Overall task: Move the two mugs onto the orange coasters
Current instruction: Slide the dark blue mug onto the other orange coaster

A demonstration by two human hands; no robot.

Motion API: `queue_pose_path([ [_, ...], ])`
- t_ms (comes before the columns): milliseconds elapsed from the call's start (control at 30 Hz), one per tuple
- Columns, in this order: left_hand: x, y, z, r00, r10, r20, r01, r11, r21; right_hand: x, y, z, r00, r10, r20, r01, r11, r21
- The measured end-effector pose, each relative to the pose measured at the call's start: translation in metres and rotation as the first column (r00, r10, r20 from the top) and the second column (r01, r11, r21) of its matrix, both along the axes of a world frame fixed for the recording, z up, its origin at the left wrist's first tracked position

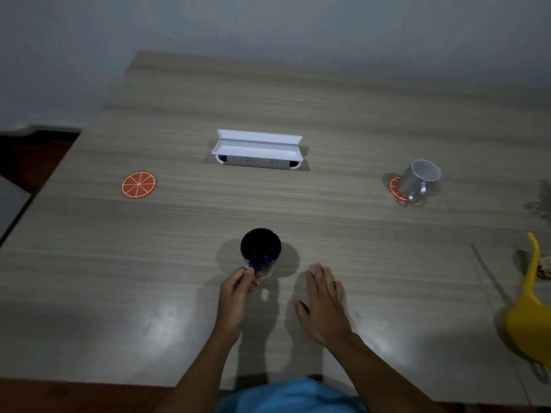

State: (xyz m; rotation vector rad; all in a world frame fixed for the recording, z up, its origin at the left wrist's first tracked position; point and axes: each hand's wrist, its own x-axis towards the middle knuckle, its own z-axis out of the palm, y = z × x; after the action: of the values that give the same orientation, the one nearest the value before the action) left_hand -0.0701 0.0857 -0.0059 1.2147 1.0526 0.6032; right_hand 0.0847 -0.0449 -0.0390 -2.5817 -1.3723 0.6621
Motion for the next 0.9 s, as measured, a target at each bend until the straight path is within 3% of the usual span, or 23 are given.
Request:
queue_pose_path([
  [367, -0.068, 0.123, 0.01, 0.952, 0.302, 0.059, -0.302, 0.953, -0.007, -0.071, 0.136, 0.009, 0.969, 0.245, -0.016, -0.245, 0.968, -0.058],
  [567, -0.095, 0.197, 0.009, 0.915, 0.401, 0.055, -0.4, 0.916, -0.028, -0.104, 0.177, -0.001, 0.968, 0.24, -0.068, -0.247, 0.962, -0.12],
  [900, -0.096, 0.294, -0.006, 0.838, 0.539, 0.085, -0.536, 0.842, -0.062, -0.108, 0.173, -0.017, 0.973, 0.228, 0.037, -0.225, 0.971, -0.079],
])
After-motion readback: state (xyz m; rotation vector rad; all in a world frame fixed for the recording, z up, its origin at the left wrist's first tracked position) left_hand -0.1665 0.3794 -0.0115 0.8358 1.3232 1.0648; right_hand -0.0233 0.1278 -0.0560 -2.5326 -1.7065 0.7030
